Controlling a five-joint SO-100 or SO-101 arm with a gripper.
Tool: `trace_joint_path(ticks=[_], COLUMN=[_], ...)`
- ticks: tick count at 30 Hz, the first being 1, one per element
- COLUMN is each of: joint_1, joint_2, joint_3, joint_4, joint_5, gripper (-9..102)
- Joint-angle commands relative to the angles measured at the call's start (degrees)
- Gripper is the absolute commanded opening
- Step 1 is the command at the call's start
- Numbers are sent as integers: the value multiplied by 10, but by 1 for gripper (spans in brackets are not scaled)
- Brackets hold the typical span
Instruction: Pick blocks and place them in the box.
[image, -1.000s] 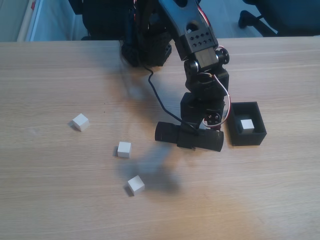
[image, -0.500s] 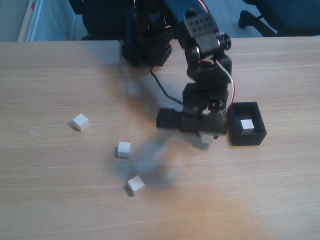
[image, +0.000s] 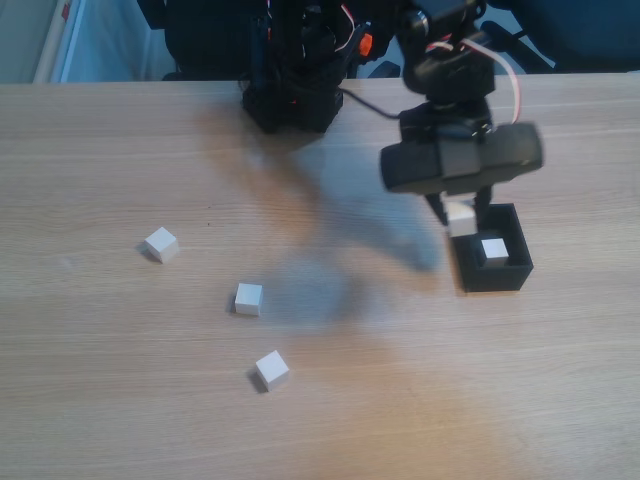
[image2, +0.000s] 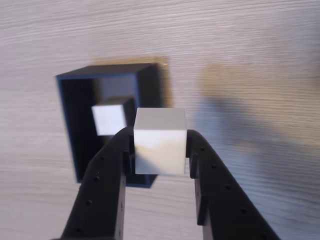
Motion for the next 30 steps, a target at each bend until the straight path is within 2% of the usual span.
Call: trace_joint_path(ticks=[1,14,22,30], joint_1=[-25,-98,-104,-85], joint_2=[-7,-68,-74,-71], joint_3=[-62,-105,-113,-113], joint_4=[3,4,8,22], joint_5=[0,37,34,19], gripper=[0,1,13,15])
